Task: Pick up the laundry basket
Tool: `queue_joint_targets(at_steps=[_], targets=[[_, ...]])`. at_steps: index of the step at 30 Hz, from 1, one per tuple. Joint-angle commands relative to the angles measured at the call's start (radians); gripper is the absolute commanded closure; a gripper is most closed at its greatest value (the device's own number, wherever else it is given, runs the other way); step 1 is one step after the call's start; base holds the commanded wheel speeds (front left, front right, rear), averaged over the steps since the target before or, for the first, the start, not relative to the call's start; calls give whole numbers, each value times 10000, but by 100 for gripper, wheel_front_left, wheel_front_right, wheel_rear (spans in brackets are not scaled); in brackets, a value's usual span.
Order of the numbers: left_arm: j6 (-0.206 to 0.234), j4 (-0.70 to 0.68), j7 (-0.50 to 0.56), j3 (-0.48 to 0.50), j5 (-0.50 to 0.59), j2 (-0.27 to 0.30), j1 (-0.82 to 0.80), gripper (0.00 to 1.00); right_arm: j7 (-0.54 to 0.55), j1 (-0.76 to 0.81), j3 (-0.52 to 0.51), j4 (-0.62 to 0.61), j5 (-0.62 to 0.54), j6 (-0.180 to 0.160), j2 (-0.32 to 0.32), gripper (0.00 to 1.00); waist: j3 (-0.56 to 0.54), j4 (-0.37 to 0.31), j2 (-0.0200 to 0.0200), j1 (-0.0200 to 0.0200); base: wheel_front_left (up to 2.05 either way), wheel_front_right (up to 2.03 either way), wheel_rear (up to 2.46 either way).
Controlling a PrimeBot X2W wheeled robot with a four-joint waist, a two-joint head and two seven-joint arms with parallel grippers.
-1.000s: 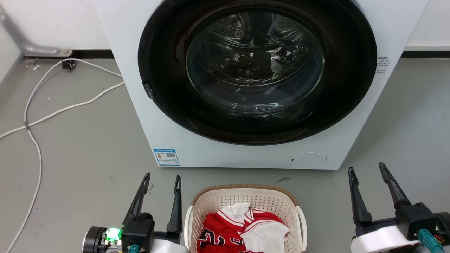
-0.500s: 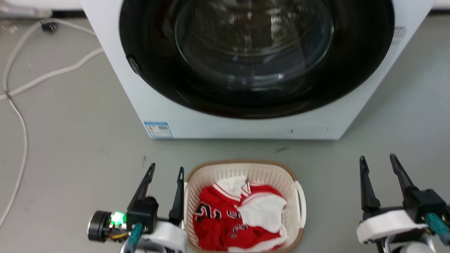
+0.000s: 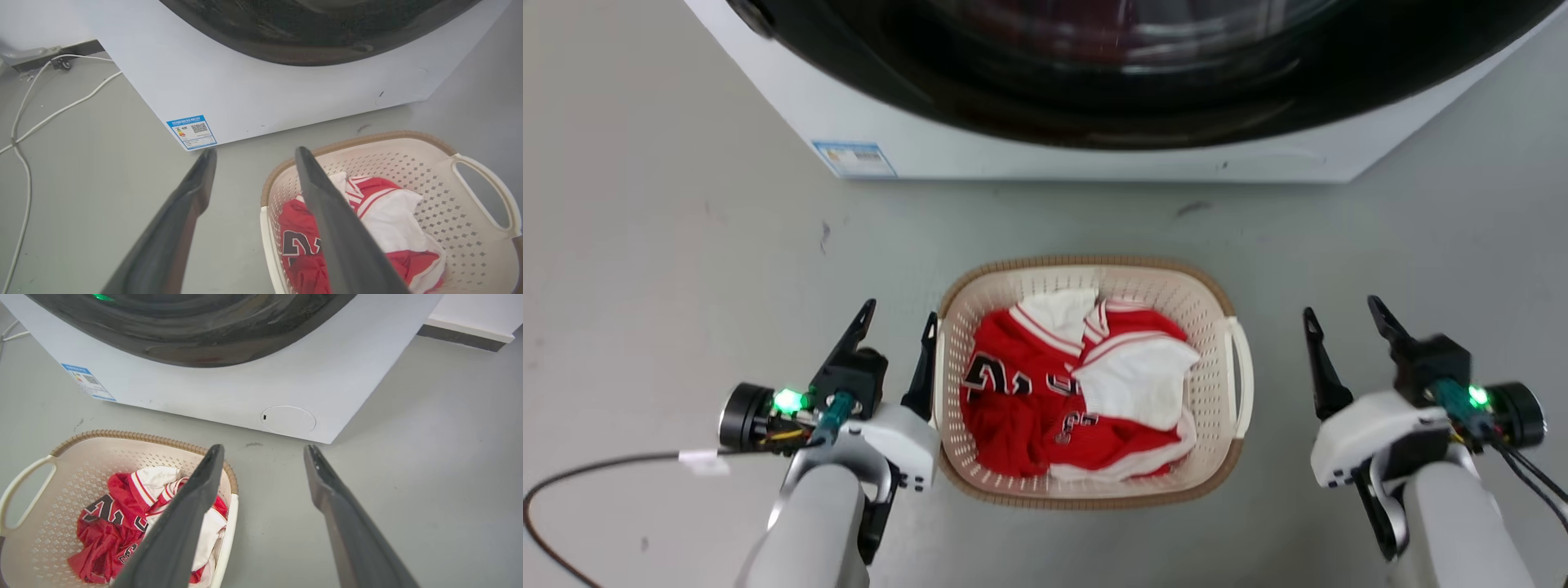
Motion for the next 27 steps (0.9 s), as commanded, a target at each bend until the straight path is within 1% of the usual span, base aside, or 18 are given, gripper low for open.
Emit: queue_joint_targets(at_steps=[1, 5, 9, 10, 13, 18, 21, 23, 27], targets=[[-118, 392, -24, -44, -27, 48, -396, 0, 140, -397, 45, 316, -39, -12, -6, 0, 664, 48, 0, -3, 0, 0, 0], [-428, 1722, -24, -133, -100, 123, -1275, 0, 569, -1179, 70, 1300, -139, -10, -6, 0, 1173, 110, 0, -3, 0, 0, 0], [-710, 3113, -26, -334, -207, 116, -2115, 0, 775, -1852, 24, 2216, -200, -10, -9, 0, 1562, 165, 0, -3, 0, 0, 0], [-710, 3113, -26, -334, -207, 116, -2115, 0, 775, -1852, 24, 2216, -200, -10, -9, 0, 1562, 165, 0, -3, 0, 0, 0], [-860, 3994, -26, -490, -308, 93, -2722, 0, 976, -2293, 21, 2894, -315, -10, -7, 0, 1832, 189, 0, -3, 0, 0, 0], [-1012, 5157, -24, -869, -474, 117, -3552, 0, 1204, -2980, 22, 3889, -56, -10, -9, 0, 2240, 223, 0, -3, 0, 0, 0], [-1026, 5735, 34, -1272, -642, 22, -3962, 0, 1350, -3319, 59, 4437, -148, -10, -4, 0, 2431, 268, 0, -3, 0, 0, 0], [-1027, 6014, 90, -1700, -857, -77, -4159, 0, 1467, -3534, 171, 4770, 7, -10, -4, 0, 2526, 290, 0, -3, 0, 0, 0], [-1030, 6413, 406, -2484, -1522, -65, -4577, 0, 1664, -3972, 445, 5378, 194, -10, -6, 0, 2740, 282, 0, -3, 0, 0, 0]])
